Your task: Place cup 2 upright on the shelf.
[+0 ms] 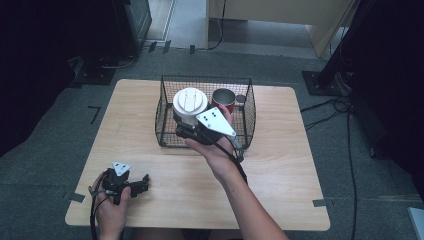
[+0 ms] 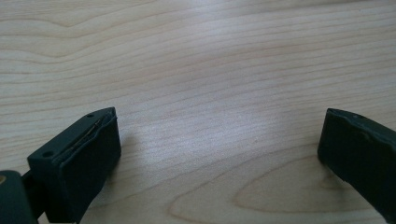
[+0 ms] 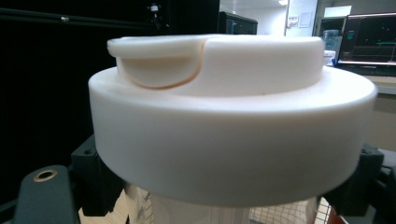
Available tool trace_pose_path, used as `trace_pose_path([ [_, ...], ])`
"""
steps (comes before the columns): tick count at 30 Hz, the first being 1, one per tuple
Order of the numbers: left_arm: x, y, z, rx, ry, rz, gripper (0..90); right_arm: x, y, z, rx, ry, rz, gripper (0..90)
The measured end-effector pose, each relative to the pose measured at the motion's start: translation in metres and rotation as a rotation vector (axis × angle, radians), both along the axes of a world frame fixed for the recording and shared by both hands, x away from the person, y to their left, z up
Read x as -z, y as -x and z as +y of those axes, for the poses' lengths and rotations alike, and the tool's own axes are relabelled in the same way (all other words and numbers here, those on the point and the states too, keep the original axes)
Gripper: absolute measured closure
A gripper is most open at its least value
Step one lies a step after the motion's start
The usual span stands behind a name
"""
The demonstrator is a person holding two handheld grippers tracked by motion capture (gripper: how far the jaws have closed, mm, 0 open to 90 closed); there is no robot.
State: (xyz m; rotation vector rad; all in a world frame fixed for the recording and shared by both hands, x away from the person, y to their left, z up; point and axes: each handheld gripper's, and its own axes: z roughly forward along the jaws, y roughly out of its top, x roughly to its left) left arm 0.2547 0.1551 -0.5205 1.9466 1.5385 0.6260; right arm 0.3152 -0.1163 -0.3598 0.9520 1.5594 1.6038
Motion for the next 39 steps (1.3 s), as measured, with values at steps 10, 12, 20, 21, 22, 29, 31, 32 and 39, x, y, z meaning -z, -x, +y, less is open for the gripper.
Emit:
trace_pose_path([
  [10,0.000,0.000,0.000,0.002,-0.001,0.000,0.1,0.000,-0.020,0.006,0.017,-0.011,-0.011,15.9],
  [12,0.000,0.000,0.000,0.002,-0.001,0.000,0.1,0.000,-0.023,0.007,0.021,-0.012,-0.010,15.9],
  [20,0.000,0.000,0.000,0.003,-0.003,-0.001,0.1,0.005,-0.047,0.011,0.049,-0.008,-0.010,15.9],
  [21,0.000,0.000,0.000,0.003,-0.003,-0.001,0.0,0.006,-0.050,0.012,0.051,-0.006,-0.011,15.9],
  [22,0.000,0.000,0.000,0.003,-0.002,-0.001,0.0,0.008,-0.052,0.012,0.053,-0.007,-0.007,15.9],
  [29,0.000,0.000,0.000,0.004,-0.003,-0.001,0.1,0.016,-0.070,0.017,0.054,-0.007,-0.009,15.9],
  [31,0.000,0.000,0.000,0.003,-0.003,-0.001,0.1,0.017,-0.072,0.018,0.054,-0.007,-0.008,15.9],
  [32,0.000,0.000,0.000,0.003,-0.002,-0.001,0.1,0.020,-0.078,0.020,0.050,0.001,-0.001,15.9],
  [39,0.000,0.000,0.000,0.003,-0.002,-0.001,0.1,0.029,-0.090,0.022,0.048,0.002,0.023,15.9],
])
